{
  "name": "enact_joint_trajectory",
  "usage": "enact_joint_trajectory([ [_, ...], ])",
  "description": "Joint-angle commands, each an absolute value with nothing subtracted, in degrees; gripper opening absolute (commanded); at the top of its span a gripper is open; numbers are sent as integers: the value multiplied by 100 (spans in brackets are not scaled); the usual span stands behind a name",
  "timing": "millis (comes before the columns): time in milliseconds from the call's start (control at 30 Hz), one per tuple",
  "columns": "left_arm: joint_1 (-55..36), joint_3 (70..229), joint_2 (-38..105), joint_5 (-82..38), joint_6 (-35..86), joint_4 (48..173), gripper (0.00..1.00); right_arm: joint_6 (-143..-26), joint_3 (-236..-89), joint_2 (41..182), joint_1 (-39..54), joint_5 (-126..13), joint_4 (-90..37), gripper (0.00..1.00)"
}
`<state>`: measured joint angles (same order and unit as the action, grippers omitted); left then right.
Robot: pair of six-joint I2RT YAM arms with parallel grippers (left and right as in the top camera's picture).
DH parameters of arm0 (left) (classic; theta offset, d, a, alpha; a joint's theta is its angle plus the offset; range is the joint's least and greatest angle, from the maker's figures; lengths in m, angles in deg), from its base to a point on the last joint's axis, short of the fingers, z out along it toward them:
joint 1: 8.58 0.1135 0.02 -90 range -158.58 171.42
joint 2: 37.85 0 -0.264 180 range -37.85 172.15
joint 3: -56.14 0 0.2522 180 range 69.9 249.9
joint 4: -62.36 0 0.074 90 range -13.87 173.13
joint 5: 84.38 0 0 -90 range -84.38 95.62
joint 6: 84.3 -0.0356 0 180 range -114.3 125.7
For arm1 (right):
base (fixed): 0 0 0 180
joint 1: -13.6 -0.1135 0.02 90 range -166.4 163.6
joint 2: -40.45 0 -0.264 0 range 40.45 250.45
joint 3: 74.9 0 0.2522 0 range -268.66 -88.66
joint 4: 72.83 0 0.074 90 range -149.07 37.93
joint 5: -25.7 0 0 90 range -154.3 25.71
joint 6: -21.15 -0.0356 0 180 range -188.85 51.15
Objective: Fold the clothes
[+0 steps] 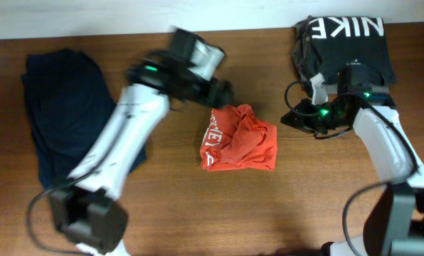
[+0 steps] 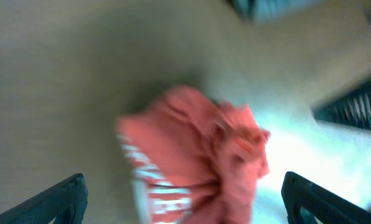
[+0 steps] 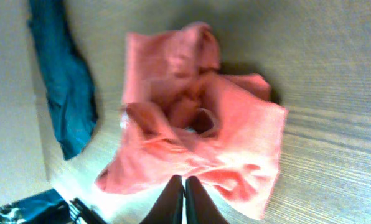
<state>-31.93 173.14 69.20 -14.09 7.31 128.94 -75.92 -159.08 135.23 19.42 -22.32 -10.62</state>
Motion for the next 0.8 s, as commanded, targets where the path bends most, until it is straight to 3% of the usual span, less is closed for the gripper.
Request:
enact_joint_trajectory([
  [0,-2216,17662,6262,-1341,809,13030,99,-7542,-15967,13302,1385,-2273,-1062,28],
  [33,-2068,17662,6238,-1339,807,13052,99,-7584,-15964,13313,1247,-2435,-1088,31],
  [67,-1611,17662,6225,-1334,805,13165,99,-7697,-15964,13387,764,-2993,-1198,42],
  [100,-1359,17660,6249,-1256,805,13272,99,-7686,-15964,13455,423,-3248,-1329,47],
  [267,-833,17642,6271,-908,739,13561,99,-7689,-15967,13741,-866,-4330,-1987,60],
  [433,-844,17638,6275,-801,741,13583,99,-7702,-15967,13953,-1161,-4872,-1952,59],
  [567,-852,17561,6275,-797,741,13648,99,-7986,-15951,14135,-1046,-5624,-623,47],
  [767,-852,17557,6277,-779,741,13701,99,-8290,-15945,14135,-794,-5856,116,44],
])
